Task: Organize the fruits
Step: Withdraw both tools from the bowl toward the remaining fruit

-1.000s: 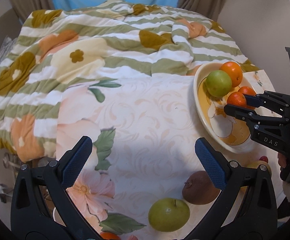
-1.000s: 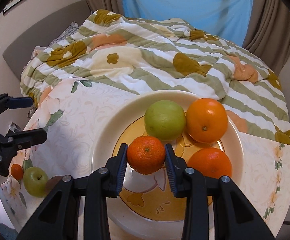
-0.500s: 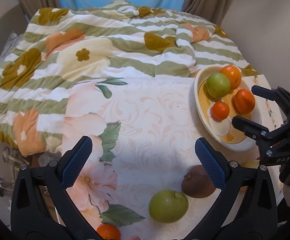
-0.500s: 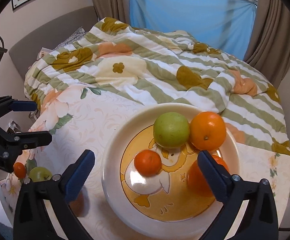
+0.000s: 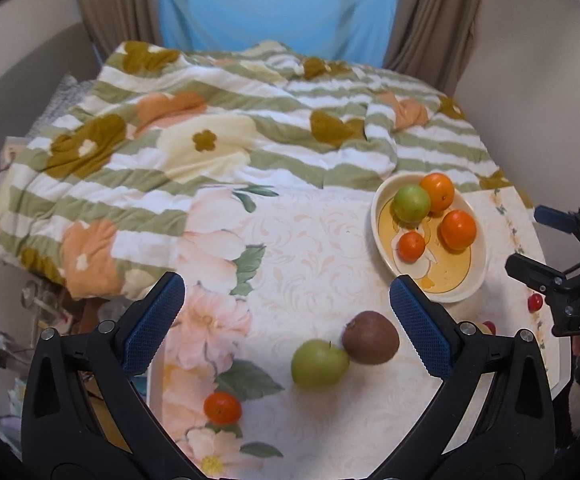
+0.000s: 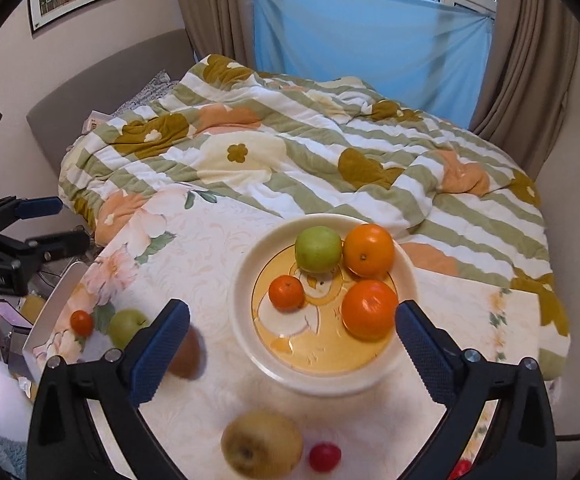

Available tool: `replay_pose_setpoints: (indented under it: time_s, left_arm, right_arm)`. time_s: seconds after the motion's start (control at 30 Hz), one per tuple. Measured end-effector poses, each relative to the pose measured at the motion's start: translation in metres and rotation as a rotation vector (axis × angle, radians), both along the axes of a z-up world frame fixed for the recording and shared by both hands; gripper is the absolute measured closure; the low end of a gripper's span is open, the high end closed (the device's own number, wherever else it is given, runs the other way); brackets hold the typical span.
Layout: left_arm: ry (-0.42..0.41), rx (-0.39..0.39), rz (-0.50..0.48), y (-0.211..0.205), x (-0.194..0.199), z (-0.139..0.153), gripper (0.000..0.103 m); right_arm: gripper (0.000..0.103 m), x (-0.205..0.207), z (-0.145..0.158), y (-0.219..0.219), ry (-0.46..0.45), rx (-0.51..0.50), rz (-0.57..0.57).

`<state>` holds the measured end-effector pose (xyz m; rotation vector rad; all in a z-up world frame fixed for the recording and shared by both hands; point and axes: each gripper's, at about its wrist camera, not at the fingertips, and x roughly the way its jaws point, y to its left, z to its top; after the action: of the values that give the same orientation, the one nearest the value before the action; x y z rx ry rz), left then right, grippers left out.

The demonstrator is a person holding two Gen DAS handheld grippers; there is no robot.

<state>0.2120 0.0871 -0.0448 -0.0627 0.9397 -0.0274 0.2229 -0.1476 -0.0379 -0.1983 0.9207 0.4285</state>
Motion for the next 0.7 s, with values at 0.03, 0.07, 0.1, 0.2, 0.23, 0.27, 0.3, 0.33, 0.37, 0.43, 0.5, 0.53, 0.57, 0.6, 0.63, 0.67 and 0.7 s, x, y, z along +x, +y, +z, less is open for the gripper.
replay_pose_setpoints:
  time_s: [0.03, 0.07, 0.1, 0.2, 0.23, 0.27, 0.3, 0.33, 0.37, 0.43, 0.5, 0.53, 0.57, 0.6, 0.63, 0.67, 0.7]
  left_arm:
    - [-0.012, 0.003, 0.009, 0.002, -0.009, 0.004, 0.0]
    - [-0.019, 0.006, 0.019, 0.003, -0.016, 0.008, 0.0]
    - [-0.024, 0.009, 0.028, 0.004, -0.025, 0.011, 0.0]
    - [-0.033, 0.003, 0.049, 0.008, -0.046, 0.013, 0.0]
    - [-0.034, 0.001, 0.052, 0.009, -0.05, 0.012, 0.0]
    - [-0.034, -0.001, 0.055, 0.009, -0.057, 0.011, 0.0]
    - [-0.035, 0.0, 0.058, 0.01, -0.061, 0.01, 0.0]
    - [-0.036, 0.005, 0.061, 0.01, -0.066, 0.008, 0.0]
    - [-0.04, 0.007, 0.064, 0.01, -0.071, 0.007, 0.0]
    - [-0.06, -0.003, 0.055, 0.01, -0.082, 0.005, 0.0]
    - [-0.073, 0.0, 0.047, 0.009, -0.09, 0.0, 0.0]
    - [-0.075, 0.004, 0.041, 0.008, -0.092, -0.004, 0.0]
    - [-0.076, 0.008, 0.033, 0.007, -0.094, -0.008, 0.0]
    - [-0.074, 0.009, 0.021, 0.006, -0.096, -0.014, 0.0]
    - [-0.069, 0.006, 0.009, 0.006, -0.097, -0.019, 0.0]
    - [-0.062, 0.003, -0.004, 0.005, -0.097, -0.025, 0.0]
    - [-0.053, 0.004, -0.025, 0.003, -0.097, -0.032, 0.0]
  right_arm:
    - [0.0, -0.004, 0.002, -0.001, 0.005, 0.002, -0.003]
    - [0.0, -0.008, 0.005, -0.003, 0.011, 0.004, -0.01]
    - [0.0, -0.014, 0.007, -0.005, 0.013, 0.005, -0.019]
    - [0.0, -0.032, 0.01, -0.013, 0.009, 0.015, -0.054]
    - [0.0, -0.038, 0.01, -0.015, 0.009, 0.022, -0.066]
    - [0.0, -0.044, 0.009, -0.016, 0.014, 0.027, -0.076]
    - [0.0, -0.05, 0.007, -0.018, 0.018, 0.031, -0.088]
    - [0.0, -0.056, 0.005, -0.019, 0.016, 0.032, -0.097]
    - [0.0, -0.061, 0.004, -0.02, 0.012, 0.03, -0.109]
    - [0.0, -0.073, -0.001, -0.023, 0.008, 0.024, -0.144]
    - [0.0, -0.082, -0.005, -0.025, 0.001, 0.03, -0.171]
    - [0.0, -0.088, -0.008, -0.025, -0.006, 0.033, -0.187]
    - [0.0, -0.092, -0.011, -0.024, -0.011, 0.036, -0.195]
    - [0.0, -0.097, -0.016, -0.023, -0.013, 0.044, -0.204]
    - [0.0, -0.101, -0.019, -0.022, -0.01, 0.049, -0.209]
    - [0.0, -0.105, -0.024, -0.021, -0.006, 0.055, -0.219]
    - [0.0, -0.109, -0.028, -0.02, -0.006, 0.06, -0.227]
